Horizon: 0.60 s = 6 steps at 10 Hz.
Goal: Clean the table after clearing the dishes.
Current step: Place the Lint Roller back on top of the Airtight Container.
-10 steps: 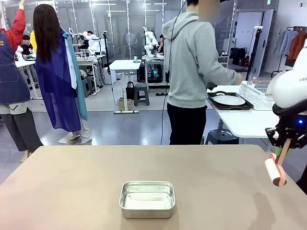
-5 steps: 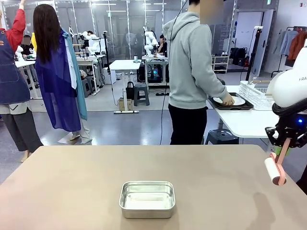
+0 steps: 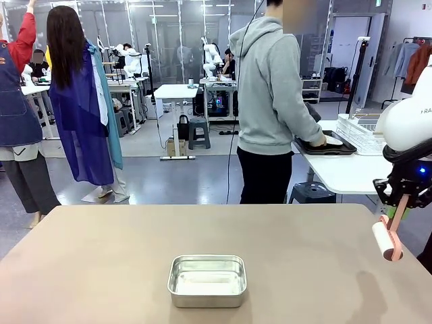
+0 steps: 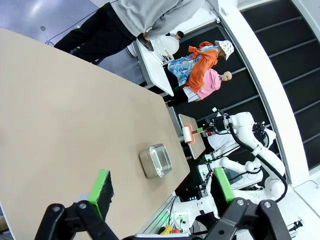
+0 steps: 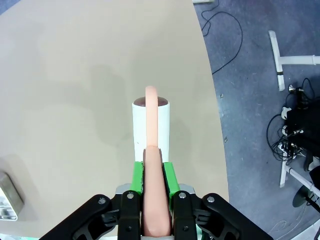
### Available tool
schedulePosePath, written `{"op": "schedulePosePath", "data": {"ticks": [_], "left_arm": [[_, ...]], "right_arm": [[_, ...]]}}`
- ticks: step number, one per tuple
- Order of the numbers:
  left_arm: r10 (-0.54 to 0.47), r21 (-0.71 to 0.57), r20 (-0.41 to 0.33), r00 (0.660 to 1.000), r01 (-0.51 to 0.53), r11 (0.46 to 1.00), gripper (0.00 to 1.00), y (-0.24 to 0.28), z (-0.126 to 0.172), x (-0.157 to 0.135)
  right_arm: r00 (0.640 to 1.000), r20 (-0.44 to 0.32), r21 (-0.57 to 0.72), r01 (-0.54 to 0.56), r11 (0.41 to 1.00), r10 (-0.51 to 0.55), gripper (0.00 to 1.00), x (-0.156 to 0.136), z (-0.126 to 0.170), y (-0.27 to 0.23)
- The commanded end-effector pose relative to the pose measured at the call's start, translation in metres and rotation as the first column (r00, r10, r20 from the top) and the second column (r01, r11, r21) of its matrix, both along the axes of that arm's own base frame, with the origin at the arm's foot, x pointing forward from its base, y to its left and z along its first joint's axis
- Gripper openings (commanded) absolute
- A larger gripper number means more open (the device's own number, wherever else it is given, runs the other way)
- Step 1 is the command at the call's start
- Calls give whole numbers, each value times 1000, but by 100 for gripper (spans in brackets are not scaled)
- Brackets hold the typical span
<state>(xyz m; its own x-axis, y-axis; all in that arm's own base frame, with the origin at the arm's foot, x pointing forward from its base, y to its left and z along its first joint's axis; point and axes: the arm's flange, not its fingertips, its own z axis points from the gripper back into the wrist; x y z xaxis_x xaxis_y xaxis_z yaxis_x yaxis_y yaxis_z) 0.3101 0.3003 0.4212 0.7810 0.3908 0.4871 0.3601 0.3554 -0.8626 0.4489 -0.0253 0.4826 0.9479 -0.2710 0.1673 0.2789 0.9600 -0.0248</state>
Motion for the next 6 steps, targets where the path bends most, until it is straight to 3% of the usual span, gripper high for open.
{"op": "schedulePosePath", "data": {"ticks": [1, 2, 3, 4, 5, 6], "left_arm": [[-11, 0, -1, 1000, 11, 1000, 100, 2, 3, -4], [-11, 0, -1, 1000, 11, 1000, 100, 2, 3, -4], [-11, 0, -1, 1000, 11, 1000, 100, 2, 3, -4], [-11, 0, -1, 1000, 11, 1000, 100, 2, 3, -4], [-11, 0, -1, 1000, 11, 1000, 100, 2, 3, -4], [-11, 0, -1, 1000, 11, 1000, 100, 2, 3, -4]], "right_arm": [[1000, 0, 0, 0, 1000, 0, 21, 0, 0, 0], [989, 70, -51, -124, 991, 127, 21, 1, 29, 49], [955, 111, -18, -273, 962, 274, 21, -2, 48, 98], [912, 100, -69, -393, 917, 399, 21, -7, 58, 147], [856, 77, -95, -503, 859, 510, 21, -16, 65, 192], [773, 56, -91, -627, 774, 632, 21, -30, 72, 237]]}}
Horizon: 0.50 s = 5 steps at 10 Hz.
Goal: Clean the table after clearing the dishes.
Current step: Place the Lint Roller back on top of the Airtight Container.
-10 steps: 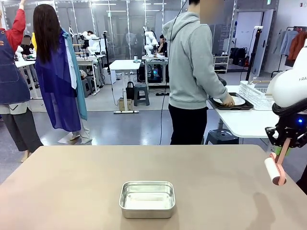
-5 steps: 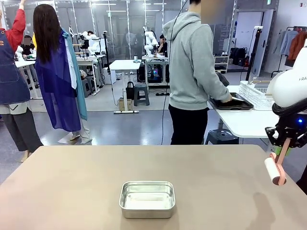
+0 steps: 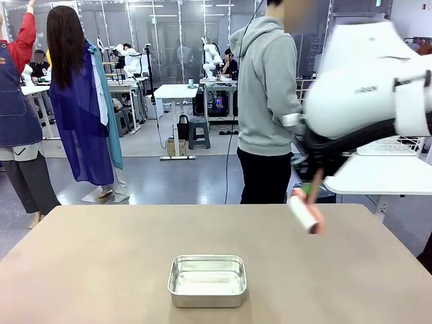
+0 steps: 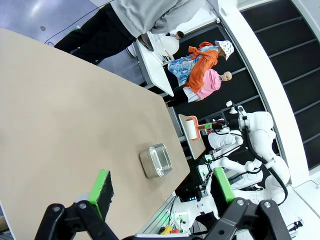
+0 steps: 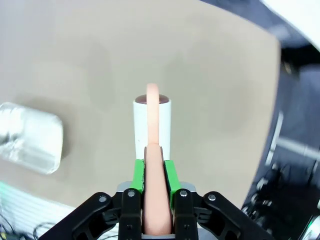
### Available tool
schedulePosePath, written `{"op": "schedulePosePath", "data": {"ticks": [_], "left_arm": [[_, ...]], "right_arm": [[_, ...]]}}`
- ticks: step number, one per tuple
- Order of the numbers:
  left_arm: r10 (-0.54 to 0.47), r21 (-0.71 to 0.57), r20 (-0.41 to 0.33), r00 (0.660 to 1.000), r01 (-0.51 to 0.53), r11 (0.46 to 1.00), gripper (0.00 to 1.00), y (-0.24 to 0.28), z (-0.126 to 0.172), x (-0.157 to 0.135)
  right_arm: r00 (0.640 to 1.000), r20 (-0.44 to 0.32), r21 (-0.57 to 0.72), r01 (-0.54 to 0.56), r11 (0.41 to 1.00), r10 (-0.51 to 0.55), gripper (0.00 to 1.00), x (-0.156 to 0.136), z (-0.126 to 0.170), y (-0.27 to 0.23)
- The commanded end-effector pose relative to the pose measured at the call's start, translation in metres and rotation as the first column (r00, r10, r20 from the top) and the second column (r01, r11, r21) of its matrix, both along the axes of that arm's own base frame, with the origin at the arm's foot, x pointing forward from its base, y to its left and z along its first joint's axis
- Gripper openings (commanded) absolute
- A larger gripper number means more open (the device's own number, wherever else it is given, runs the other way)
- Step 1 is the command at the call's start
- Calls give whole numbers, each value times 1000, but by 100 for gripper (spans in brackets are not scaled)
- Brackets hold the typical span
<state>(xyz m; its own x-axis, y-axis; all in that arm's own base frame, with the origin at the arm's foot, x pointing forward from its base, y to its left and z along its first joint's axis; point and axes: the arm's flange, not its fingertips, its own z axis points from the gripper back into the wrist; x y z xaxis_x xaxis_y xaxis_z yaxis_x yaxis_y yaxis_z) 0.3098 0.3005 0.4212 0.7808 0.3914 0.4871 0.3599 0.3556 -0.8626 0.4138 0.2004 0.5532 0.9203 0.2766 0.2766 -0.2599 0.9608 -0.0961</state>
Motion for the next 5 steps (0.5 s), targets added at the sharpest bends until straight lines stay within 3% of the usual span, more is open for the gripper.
{"op": "schedulePosePath", "data": {"ticks": [1, 3, 4, 5], "left_arm": [[-12, 0, -1, 1000, 12, 1000, 100, 1, 3, -4], [-12, 0, -1, 1000, 12, 1000, 100, 1, 3, -4], [-12, 0, -1, 1000, 12, 1000, 100, 1, 3, -4], [-12, 0, -1, 1000, 12, 1000, 100, 1, 3, -4]], "right_arm": [[950, -40, 22, -309, 951, 310, 21, -10, 7, 48], [794, -74, 67, -600, 797, 603, 21, -36, 6, 101], [714, -95, 50, -692, 720, 693, 21, -40, 2, 117], [591, -81, 2, -805, 593, 802, 21, -41, -3, 133]]}}
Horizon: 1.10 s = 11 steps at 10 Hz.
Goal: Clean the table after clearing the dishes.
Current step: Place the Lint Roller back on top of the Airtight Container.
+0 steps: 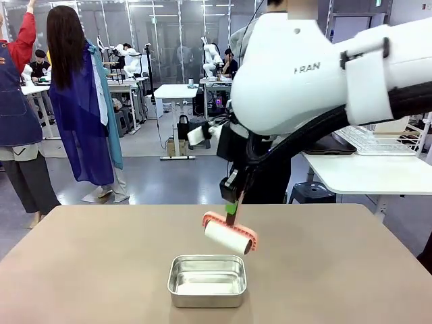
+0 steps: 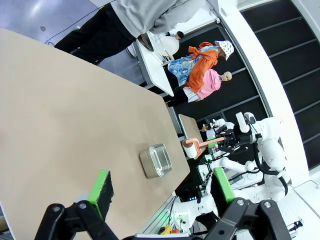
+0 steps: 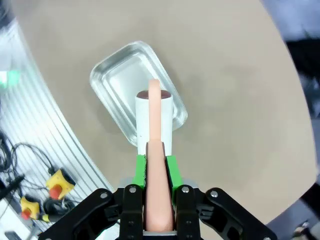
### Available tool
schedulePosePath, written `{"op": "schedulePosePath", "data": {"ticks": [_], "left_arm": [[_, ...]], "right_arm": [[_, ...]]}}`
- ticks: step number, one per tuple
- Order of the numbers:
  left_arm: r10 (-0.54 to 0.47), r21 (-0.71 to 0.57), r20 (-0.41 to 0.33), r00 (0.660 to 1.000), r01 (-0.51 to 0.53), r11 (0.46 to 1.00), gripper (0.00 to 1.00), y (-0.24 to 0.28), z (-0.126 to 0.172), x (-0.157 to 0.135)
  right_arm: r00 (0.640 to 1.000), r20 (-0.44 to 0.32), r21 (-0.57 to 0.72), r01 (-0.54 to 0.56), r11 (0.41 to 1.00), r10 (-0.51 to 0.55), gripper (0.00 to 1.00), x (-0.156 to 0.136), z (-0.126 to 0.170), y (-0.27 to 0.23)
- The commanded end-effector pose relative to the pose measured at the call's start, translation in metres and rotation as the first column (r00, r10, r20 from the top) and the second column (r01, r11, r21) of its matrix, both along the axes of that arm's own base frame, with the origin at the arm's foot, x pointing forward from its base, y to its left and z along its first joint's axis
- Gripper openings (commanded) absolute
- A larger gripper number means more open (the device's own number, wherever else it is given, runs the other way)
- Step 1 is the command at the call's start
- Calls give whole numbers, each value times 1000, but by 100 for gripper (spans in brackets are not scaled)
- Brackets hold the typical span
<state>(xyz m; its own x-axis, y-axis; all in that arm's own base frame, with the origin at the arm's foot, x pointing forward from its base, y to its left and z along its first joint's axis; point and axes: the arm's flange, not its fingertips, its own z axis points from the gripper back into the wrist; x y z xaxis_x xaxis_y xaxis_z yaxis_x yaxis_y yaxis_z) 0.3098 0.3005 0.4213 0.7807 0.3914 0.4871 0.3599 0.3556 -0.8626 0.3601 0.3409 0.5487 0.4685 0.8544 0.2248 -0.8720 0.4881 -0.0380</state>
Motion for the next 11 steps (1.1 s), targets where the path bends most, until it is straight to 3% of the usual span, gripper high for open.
{"op": "schedulePosePath", "data": {"ticks": [1, 2, 4, 6, 8, 9, 11], "left_arm": [[-12, 0, -1, 1000, 12, 1000, 100, 1, 3, -4], [-12, 0, -1, 1000, 12, 1000, 100, 1, 3, -4], [-12, 0, -1, 1000, 12, 1000, 100, 1, 3, -4], [-12, 0, -1, 1000, 12, 1000, 100, 1, 3, -4], [-12, 0, -1, 1000, 12, 1000, 100, 1, 3, -4], [-12, 0, -1, 1000, 12, 1000, 100, 1, 3, -4], [-12, 0, -1, 1000, 12, 1000, 100, 1, 3, -4]], "right_arm": [[947, 55, -91, -311, 946, 317, 21, 20, -2, 10], [918, 52, -107, -385, 917, 392, 21, 27, -6, 22], [856, 5, -22, -517, 856, 517, 21, 39, -16, 32], [845, -48, -30, -534, 845, 532, 21, 40, -20, 39], [884, -64, -48, -467, 883, 464, 21, 42, -26, 40], [853, -29, -42, -522, 852, 522, 21, 42, -28, 40], [853, -29, -42, -522, 852, 522, 21, 42, -28, 40]]}}
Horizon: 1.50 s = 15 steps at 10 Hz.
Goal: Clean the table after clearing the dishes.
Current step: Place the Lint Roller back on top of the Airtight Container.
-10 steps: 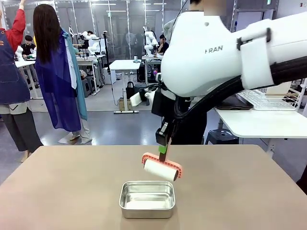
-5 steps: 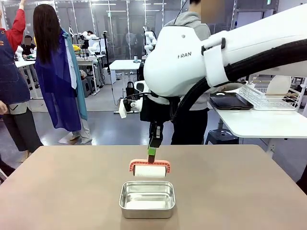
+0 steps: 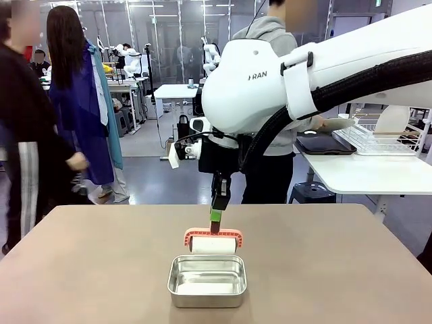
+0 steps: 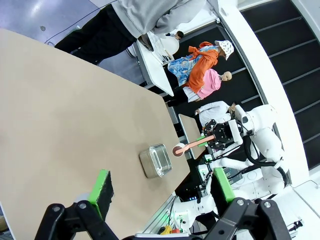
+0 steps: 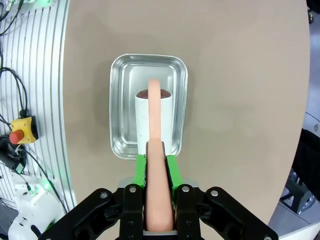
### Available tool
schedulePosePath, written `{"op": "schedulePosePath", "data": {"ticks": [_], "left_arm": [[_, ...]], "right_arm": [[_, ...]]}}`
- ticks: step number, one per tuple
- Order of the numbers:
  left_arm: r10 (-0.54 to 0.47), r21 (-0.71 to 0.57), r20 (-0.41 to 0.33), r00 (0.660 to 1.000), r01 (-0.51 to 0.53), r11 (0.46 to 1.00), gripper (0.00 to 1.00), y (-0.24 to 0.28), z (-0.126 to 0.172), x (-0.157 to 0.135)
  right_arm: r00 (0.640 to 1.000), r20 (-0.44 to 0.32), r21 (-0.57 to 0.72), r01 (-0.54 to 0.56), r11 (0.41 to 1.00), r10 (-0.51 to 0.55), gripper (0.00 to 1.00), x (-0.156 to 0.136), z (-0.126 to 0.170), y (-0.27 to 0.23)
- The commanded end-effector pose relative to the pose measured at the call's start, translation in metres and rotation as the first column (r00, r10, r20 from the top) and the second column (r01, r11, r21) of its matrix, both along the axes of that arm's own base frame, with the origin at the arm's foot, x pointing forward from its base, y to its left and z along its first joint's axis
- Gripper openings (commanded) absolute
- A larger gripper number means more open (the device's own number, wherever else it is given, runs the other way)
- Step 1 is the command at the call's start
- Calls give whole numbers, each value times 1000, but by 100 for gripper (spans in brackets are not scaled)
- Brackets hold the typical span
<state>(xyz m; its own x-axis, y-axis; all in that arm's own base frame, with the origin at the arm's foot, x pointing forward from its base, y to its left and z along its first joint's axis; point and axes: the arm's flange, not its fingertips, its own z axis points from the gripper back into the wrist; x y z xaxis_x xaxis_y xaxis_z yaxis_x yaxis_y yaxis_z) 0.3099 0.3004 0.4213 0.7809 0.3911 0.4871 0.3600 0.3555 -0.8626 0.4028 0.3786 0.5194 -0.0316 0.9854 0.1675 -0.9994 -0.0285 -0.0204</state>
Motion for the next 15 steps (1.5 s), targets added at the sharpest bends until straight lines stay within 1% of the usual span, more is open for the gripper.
{"op": "schedulePosePath", "data": {"ticks": [1, 3, 4, 5, 7, 8, 9, 11, 12, 13, 14, 15], "left_arm": [[-12, 0, -1, 1000, 12, 1000, 100, 1, 3, -4], [-12, 0, -1, 1000, 12, 1000, 100, 1, 3, -4], [-12, 0, -1, 1000, 12, 1000, 100, 1, 3, -4], [-12, 0, -1, 1000, 12, 1000, 100, 1, 3, -4], [-12, 0, -1, 1000, 12, 1000, 100, 1, 3, -4], [-12, 0, -1, 1000, 12, 1000, 100, 1, 3, -4], [-12, 0, -1, 1000, 12, 1000, 100, 1, 3, -4], [-12, 0, -1, 1000, 12, 1000, 100, 1, 3, -4], [-12, 0, -1, 1000, 12, 1000, 100, 1, 3, -4], [-12, 0, -1, 1000, 12, 1000, 100, 1, 3, -4], [-12, 0, -1, 1000, 12, 1000, 100, 1, 3, -4], [-12, 0, -1, 1000, 12, 1000, 100, 1, 3, -4]], "right_arm": [[1000, 13, 8, -13, 1000, 13, 21, -1, 1, 2], [1000, 13, 8, -13, 1000, 13, 21, -1, 1, 2], [1000, 1, 1, -2, 1000, 2, 21, -1, 0, 1], [999, -31, 28, -13, 1000, 14, 21, 13, -14, 9], [993, -108, -4, -36, 999, 35, 21, 29, -41, 17], [987, -154, 1, -53, 999, 52, 21, 39, -56, 19], [985, -172, -29, -39, 999, 33, 21, 51, -70, 21], [980, -193, -25, -47, 999, 41, 21, 71, -85, 28], [978, -205, -64, -57, 996, 43, 21, 80, -96, 31], [972, -227, -69, -81, 994, 64, 21, 86, -105, 32], [968, -240, -44, -88, 995, 75, 21, 93, -110, 32], [972, -222, -55, -95, 994, 81, 21, 101, -116, 33]]}}
